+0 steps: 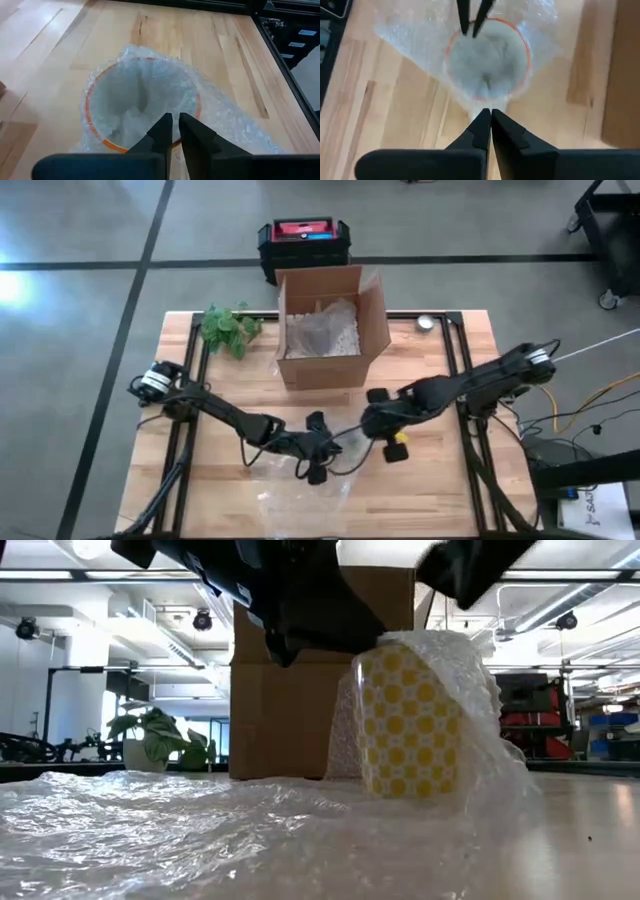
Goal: Wrap mug
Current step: Wrap the yellow mug with a bubble wrap
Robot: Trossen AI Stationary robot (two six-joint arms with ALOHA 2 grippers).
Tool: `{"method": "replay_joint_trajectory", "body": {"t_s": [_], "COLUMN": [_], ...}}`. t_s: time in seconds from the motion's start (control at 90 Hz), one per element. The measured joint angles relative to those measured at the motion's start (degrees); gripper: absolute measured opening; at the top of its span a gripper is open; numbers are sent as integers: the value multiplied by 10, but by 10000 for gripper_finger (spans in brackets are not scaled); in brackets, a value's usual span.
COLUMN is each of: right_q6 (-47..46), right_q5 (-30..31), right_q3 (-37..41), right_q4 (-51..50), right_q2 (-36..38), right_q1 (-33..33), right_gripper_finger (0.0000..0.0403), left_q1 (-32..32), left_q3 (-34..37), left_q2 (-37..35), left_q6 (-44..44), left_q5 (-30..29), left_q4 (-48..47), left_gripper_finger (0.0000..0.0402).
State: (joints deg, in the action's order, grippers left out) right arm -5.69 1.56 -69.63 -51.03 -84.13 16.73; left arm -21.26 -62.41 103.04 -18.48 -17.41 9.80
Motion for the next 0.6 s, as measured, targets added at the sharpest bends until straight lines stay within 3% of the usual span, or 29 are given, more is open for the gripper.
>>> {"method": "replay_joint_trajectory", "body": {"t_s": [0.144, 0.3, 0.444, 0.6], "right_q6": [-36, -80, -98, -83], "right_q5": [44, 47, 47, 56], "right_q3": [118, 222, 273, 295], "right_q4": [75, 188, 296, 369], "right_q2": [62, 93, 94, 72], "right_q1": [-2, -2, -2, -2], "right_gripper_finger": [0, 0, 0, 0], "left_q1": [0, -1, -14, -38], "left_q3": [1, 1, 1, 23], "left_q2": [-38, -103, -152, -167], "left_q6": [-1, -59, -174, -335], "left_q5": [1, 1, 16, 54], "left_q4": [-29, -157, -323, -440], "left_gripper_finger": [21, 21, 21, 30]}}
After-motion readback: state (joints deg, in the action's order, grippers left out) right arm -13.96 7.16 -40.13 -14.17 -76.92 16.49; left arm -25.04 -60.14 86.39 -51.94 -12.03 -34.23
